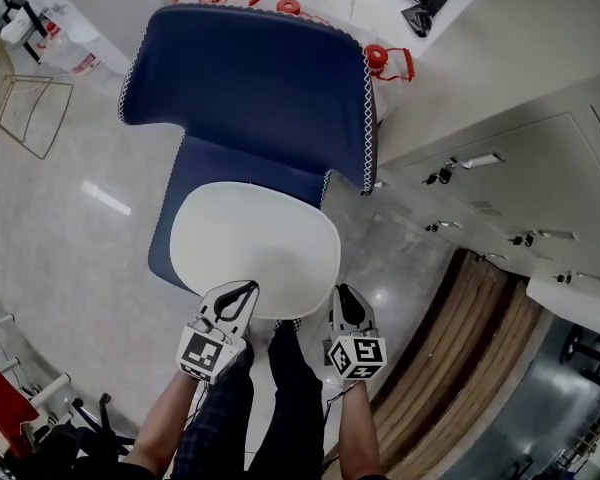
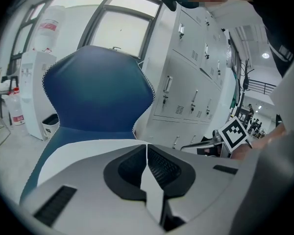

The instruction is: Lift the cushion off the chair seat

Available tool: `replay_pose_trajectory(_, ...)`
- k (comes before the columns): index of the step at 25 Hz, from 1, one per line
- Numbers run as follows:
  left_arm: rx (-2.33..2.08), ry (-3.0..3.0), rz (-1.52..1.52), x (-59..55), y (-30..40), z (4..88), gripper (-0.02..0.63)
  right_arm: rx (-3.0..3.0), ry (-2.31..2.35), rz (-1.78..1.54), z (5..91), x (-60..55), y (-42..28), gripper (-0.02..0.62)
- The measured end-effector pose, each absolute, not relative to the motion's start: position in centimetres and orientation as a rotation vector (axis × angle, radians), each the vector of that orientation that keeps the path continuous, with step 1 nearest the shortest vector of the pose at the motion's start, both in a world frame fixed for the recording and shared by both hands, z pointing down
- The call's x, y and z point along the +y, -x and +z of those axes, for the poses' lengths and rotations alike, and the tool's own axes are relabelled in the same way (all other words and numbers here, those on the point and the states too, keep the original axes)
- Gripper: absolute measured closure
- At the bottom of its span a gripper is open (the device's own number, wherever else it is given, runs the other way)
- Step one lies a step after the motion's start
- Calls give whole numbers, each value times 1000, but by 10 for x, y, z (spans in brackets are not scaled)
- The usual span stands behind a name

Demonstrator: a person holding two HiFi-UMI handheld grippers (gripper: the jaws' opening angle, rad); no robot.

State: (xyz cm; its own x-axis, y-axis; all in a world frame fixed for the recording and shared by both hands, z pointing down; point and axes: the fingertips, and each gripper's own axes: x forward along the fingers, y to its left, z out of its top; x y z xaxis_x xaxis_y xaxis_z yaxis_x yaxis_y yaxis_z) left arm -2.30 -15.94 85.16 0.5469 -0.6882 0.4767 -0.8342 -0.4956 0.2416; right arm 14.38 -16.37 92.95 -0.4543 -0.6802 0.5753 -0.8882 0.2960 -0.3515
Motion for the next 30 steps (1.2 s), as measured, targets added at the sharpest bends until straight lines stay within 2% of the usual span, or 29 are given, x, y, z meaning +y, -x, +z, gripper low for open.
replay_pose_trajectory(1,-1242,-2344,431,-160,23,853,583,-2247,-1420,933,933,-163,-144,552)
replay_pose_trajectory(4,-1248,-2344,426,-158,25,858,584,-2242,-1407,973,944,-162,-144,471)
replay_pose_trajectory(12,-1234,-2331,497,-154,27,874,584,-2253,-1347,1138,967,-157,-135,348)
replay_pose_trajectory(18,-1235,-2322,489,-156,25,888,584,-2240,-1302,1179,989,-155,-136,321)
replay_pose_trajectory(30,-1238,-2321,487,-160,35,902,584,-2249,-1187,1274,1007,-150,-115,315)
